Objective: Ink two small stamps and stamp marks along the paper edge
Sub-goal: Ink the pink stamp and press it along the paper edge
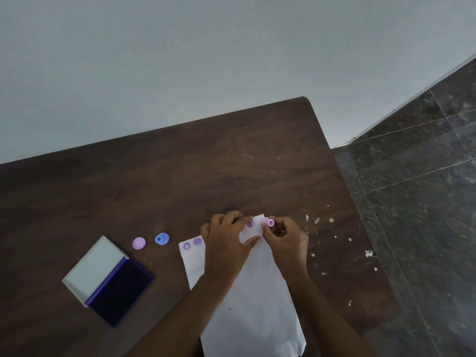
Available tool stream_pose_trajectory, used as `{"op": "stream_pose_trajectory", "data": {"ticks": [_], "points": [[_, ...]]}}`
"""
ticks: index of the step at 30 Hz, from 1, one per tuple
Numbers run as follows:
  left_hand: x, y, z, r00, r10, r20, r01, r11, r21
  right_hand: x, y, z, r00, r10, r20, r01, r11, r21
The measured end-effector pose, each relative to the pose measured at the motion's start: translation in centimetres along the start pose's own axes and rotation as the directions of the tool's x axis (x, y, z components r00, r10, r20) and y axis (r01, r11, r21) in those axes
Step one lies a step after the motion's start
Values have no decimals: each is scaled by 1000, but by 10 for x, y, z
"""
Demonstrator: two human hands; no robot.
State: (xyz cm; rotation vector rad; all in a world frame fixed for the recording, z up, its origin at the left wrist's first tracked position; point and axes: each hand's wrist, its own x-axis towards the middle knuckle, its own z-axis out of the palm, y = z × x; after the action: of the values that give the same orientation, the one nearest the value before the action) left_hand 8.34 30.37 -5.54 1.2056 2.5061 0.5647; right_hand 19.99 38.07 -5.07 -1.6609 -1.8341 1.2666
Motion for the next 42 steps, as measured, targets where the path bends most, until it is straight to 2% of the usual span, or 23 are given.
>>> {"op": "stream_pose_trajectory", "data": {"ticks": [5, 11, 36, 42], "points": [[1, 0, 10, 999, 3, -42, -3, 1000, -5, 5, 12, 6, 980, -192, -53, 185, 976, -119], [1, 2, 12, 998, -18, -65, 17, 1000, -20, 9, 7, 8, 947, -319, -28, 310, 936, -168], [4, 1, 12, 998, -32, -48, 30, 999, -35, 14, 6, 14, 958, -286, 28, 286, 940, -184], [4, -1, 13, 999, -31, -32, 31, 1000, 2, 27, -1, 13, 977, -178, 116, 201, 949, -243]]}}
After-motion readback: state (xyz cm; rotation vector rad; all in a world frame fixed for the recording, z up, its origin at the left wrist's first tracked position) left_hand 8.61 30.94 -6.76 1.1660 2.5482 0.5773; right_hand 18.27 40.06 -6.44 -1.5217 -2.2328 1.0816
